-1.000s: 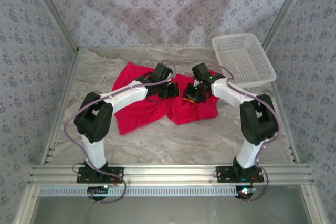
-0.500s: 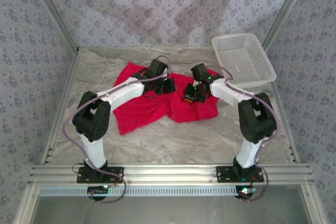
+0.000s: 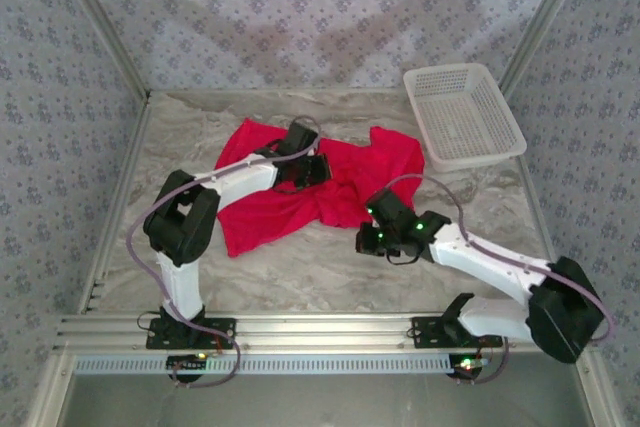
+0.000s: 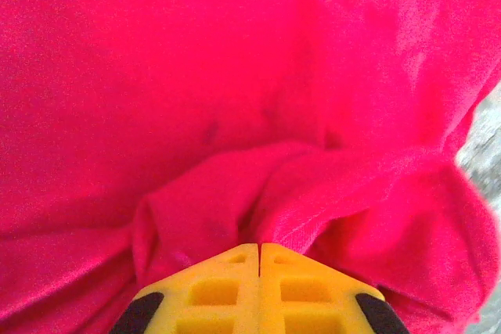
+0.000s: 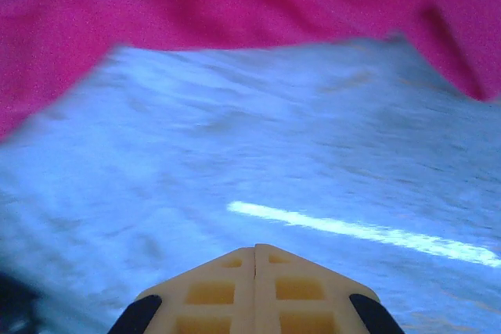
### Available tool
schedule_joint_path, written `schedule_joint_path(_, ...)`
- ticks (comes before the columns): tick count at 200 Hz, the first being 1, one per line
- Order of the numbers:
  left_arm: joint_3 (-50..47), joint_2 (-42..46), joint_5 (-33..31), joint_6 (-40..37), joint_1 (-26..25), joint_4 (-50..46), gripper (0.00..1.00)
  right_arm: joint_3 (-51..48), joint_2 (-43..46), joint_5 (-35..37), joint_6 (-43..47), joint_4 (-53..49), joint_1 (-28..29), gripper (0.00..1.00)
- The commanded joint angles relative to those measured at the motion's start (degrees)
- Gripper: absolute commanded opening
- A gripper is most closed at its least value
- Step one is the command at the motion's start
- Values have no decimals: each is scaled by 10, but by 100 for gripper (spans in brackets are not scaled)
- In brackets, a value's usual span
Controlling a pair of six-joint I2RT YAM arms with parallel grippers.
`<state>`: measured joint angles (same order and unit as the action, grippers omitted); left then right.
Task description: Fold the inside-out t-shirt
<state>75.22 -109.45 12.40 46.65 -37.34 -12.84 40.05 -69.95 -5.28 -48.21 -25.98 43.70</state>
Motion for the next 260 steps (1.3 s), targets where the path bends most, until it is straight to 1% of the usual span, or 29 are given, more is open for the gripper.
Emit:
schedule_joint_path(1,-16,9,-15,7,2,15,0,56,-11,80,7,-11,-18,32)
schedule_joint_path(12,-19,15,-17,6,2,13,0,73,-23,99,14,-11,-38,48)
schedule_joint_path(16,-21,17,-18,6,2,13,0,79,-29,101,18,-9,-45,52)
schedule_joint_path(34,-26,23,-18,7,1,16,0,110,-57,100,47,5,-80,59)
schedule_joint_path(61,-26,26,-15,5,0,13,0,171,-131,78,84,-3,-110,61)
schedule_joint_path(94,-25,30,-16,2,0,10,0,244,-216,58,105,-15,-112,61)
schedule_joint_path(113,-26,33,-15,2,0,10,0,278,-264,69,106,-28,-112,62)
schedule_joint_path(124,-27,35,-14,3,0,11,0,318,-289,81,106,-47,-114,61)
schedule_joint_path(130,-27,37,-14,2,0,10,0,329,-301,87,101,-56,-117,59)
schedule_joint_path(137,-28,40,-14,1,0,8,0,339,-309,95,93,-61,-122,51)
schedule_joint_path(141,-29,43,-15,0,0,6,0,345,-312,98,92,-63,-126,43)
schedule_joint_path(153,-29,53,-16,-6,0,-4,0,355,-310,99,89,-69,-138,14)
schedule_joint_path(161,-27,63,-18,-11,0,-13,0,360,-299,93,91,-79,-145,0)
schedule_joint_path(190,-28,113,-28,-26,0,-43,0,359,-215,70,116,-154,-155,0)
schedule_joint_path(208,-34,152,-32,-30,-2,-54,0,340,-140,40,117,-201,-156,0)
schedule_joint_path(214,-36,167,-36,-32,-4,-58,0,334,-111,26,136,-216,-157,0)
schedule_joint_path(240,-52,228,-42,-31,-13,-66,0,321,-4,3,135,-284,-160,0)
schedule_joint_path(260,-59,264,-44,-34,-27,-68,0,308,57,-3,126,-299,-167,0)
